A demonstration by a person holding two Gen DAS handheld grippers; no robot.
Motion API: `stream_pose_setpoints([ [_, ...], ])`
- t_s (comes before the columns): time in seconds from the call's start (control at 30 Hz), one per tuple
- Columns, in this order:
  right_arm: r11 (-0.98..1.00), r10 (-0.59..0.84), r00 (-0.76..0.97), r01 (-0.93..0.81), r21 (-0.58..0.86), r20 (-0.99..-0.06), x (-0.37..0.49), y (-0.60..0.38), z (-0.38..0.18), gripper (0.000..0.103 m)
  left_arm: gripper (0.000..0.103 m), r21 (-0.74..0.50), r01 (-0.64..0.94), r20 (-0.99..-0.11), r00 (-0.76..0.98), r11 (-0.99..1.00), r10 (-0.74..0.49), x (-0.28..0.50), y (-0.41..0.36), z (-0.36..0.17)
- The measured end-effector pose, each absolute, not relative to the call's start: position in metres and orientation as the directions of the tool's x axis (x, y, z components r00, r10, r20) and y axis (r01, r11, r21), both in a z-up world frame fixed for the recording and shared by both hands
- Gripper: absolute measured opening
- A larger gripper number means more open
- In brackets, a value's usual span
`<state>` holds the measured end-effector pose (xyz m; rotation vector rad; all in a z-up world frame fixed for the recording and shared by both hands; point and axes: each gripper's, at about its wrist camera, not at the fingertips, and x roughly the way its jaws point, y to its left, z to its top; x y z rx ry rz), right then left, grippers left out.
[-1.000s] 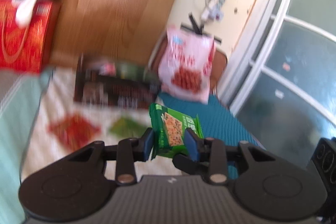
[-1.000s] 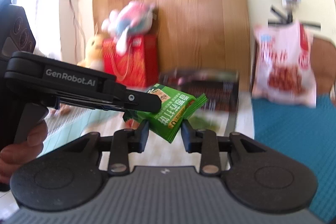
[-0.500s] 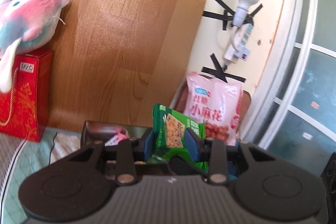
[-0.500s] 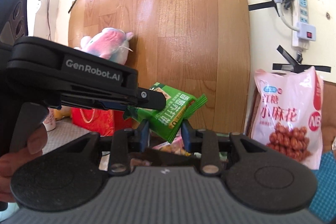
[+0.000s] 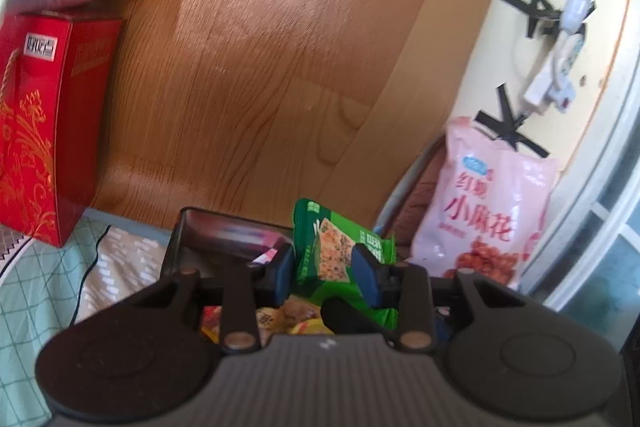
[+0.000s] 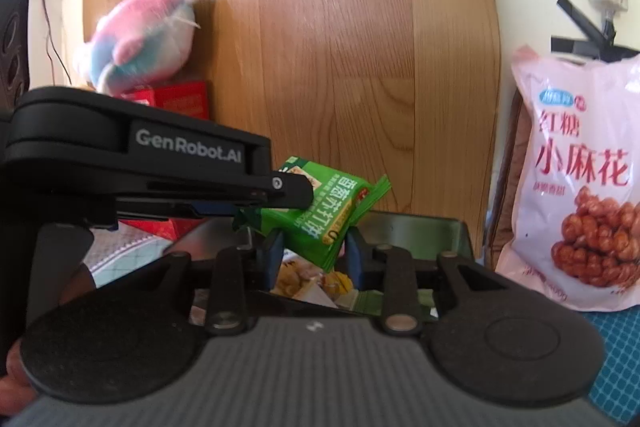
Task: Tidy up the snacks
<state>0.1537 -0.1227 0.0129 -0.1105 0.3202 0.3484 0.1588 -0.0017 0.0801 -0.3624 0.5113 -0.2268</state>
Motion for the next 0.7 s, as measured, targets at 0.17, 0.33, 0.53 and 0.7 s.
stream_pose_setpoints([
  [0.17,0.938,0.300,0.888,-0.341,-0.059,-0.349,0.163,-0.118,0.005,0.037,0.033,-0.361,0.092,-0.461,0.847,0.928,-0.263,0.166,-0.005,0.073],
  [0.33,0.944,0.276,0.893,-0.321,-0.073,-0.356,0.168,-0.116,0.002,0.037,0.033,-0.323,0.076,-0.477,0.848,0.943,-0.232,0.167,-0.010,0.072],
  [0.53,0.953,0.246,0.902,-0.292,-0.082,-0.354,0.168,-0.118,0.003,0.040,0.031,-0.290,0.071,-0.487,0.847,0.954,-0.211,0.167,-0.015,0.071],
  [0.7,0.961,0.230,0.913,-0.268,-0.067,-0.337,0.166,-0.127,0.003,0.041,0.031,-0.249,0.070,-0.482,0.856,0.966,-0.187,0.162,-0.018,0.075],
])
